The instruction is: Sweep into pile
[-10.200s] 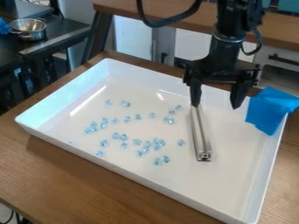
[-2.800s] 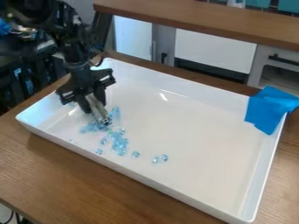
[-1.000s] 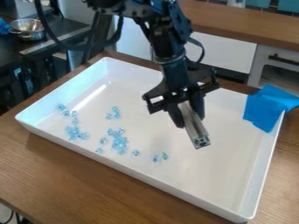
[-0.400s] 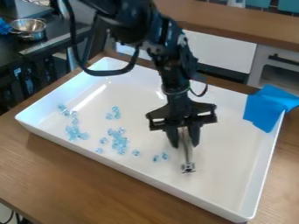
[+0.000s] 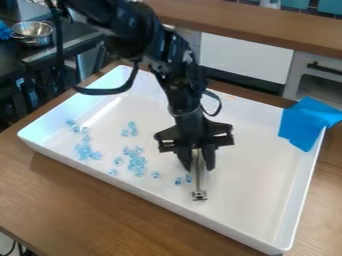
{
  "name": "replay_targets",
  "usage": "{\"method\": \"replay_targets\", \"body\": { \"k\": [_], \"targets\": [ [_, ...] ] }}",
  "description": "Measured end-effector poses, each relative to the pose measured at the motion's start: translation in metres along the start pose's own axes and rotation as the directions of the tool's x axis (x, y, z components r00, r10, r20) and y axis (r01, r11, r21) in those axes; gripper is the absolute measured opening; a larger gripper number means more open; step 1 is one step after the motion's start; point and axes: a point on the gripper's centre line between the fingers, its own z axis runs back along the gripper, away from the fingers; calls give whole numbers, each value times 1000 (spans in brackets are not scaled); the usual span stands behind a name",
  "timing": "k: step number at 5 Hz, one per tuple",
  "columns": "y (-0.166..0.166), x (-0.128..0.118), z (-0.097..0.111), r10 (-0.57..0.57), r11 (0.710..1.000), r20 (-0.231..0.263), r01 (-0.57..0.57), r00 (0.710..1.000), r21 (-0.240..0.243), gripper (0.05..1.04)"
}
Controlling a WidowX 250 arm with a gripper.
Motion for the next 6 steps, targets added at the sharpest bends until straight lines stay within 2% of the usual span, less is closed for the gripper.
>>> {"method": "replay_targets", "body": {
  "k": [1,2,3,5,6],
  "targets": [
    [24,5,5,-21,1000,-19,21,1000,3,381],
    [49,19,10,-18,999,-10,19,1000,30,381],
    [68,31,12,-39,997,19,37,999,72,381],
    [115,46,17,-126,985,110,110,986,136,381],
    [143,53,22,-189,966,118,163,975,201,381]
  ]
}}
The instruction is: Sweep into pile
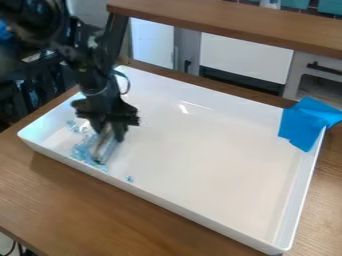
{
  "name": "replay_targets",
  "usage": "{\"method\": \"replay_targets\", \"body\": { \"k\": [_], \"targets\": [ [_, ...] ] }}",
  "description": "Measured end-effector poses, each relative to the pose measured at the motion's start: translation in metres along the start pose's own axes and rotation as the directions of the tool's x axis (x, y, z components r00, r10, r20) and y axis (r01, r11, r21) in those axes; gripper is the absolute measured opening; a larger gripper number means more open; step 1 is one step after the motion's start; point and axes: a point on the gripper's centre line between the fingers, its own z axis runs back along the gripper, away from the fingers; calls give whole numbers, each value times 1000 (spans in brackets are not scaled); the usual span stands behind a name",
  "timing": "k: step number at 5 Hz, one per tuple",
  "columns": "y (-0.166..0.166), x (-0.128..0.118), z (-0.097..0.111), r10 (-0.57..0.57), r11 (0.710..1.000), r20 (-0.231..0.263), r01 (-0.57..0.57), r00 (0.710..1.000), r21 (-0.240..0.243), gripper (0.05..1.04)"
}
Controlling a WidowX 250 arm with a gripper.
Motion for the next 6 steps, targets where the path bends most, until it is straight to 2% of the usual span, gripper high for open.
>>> {"method": "replay_targets", "body": {
  "k": [1,2,3,4,5,6],
  "targets": [
    [28,1,2,-11,999,-25,12,1000,30,381],
    [46,5,6,55,998,-96,-51,994,36,381],
    [42,10,21,145,988,-170,-151,975,-22,381],
    [15,27,45,227,959,-238,-260,944,-113,381],
    [-27,26,56,249,925,-325,-323,912,-198,381],
    [-65,10,57,228,926,-326,-308,917,-220,381]
  ]
}}
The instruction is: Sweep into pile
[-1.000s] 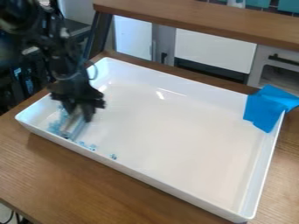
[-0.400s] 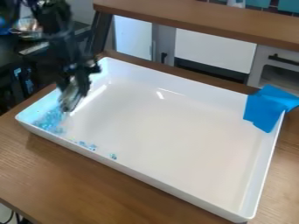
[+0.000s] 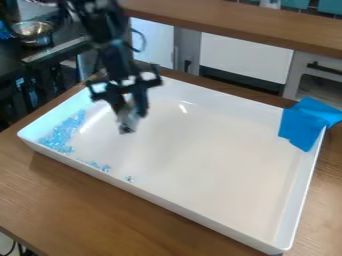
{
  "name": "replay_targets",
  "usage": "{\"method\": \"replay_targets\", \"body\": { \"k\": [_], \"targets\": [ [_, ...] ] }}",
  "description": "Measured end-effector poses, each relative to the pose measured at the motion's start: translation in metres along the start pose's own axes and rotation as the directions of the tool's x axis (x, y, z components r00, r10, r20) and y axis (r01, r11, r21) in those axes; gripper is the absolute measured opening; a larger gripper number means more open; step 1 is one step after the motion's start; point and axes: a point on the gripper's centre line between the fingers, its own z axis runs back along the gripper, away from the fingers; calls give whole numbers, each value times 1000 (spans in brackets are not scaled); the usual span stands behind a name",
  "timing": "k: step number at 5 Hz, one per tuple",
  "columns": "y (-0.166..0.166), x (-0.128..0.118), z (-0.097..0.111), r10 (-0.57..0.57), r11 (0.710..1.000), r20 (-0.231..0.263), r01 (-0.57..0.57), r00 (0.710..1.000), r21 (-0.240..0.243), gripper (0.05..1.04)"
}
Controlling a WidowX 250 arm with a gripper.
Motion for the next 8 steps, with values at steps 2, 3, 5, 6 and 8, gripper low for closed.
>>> {"method": "replay_targets", "body": {
  "k": [2,3,5,6,8],
  "targets": [
    [-20,-46,-53,-200,980,132,195,971,43,381],
    [-27,-46,-63,-238,971,221,230,946,61,381],
    [-28,-36,-66,-241,970,238,226,941,89,381],
    [-15,-27,-61,-247,967,220,227,944,113,381],
    [25,-16,-52,-280,955,222,248,934,163,381]
  ]
}}
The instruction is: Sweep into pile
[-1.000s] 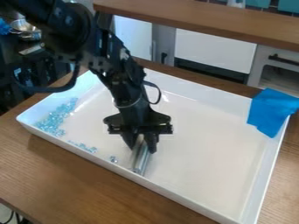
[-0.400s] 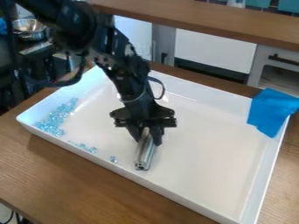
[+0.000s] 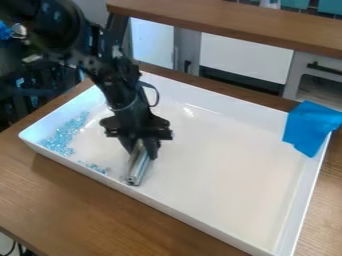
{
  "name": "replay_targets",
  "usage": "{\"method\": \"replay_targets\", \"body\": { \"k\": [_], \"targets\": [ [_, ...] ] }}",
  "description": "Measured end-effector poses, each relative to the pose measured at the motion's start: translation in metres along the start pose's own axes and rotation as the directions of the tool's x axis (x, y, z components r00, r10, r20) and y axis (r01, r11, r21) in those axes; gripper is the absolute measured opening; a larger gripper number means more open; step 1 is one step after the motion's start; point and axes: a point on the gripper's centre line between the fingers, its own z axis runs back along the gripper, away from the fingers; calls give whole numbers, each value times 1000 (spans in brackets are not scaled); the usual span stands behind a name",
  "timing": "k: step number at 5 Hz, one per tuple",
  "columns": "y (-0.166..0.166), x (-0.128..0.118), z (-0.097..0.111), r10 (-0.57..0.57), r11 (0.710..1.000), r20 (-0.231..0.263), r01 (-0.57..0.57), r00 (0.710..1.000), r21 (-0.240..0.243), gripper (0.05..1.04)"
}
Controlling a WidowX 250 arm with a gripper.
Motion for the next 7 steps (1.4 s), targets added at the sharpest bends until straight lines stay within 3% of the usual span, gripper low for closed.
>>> {"method": "replay_targets", "body": {
  "k": [2,4,6,7],
  "targets": [
    [43,13,1,-35,998,100,29,994,59,381],
    [84,20,4,-94,989,111,81,989,122,381],
    [89,13,8,-84,988,46,77,995,135,381],
    [64,12,15,16,997,-50,-13,999,70,381]
  ]
}}
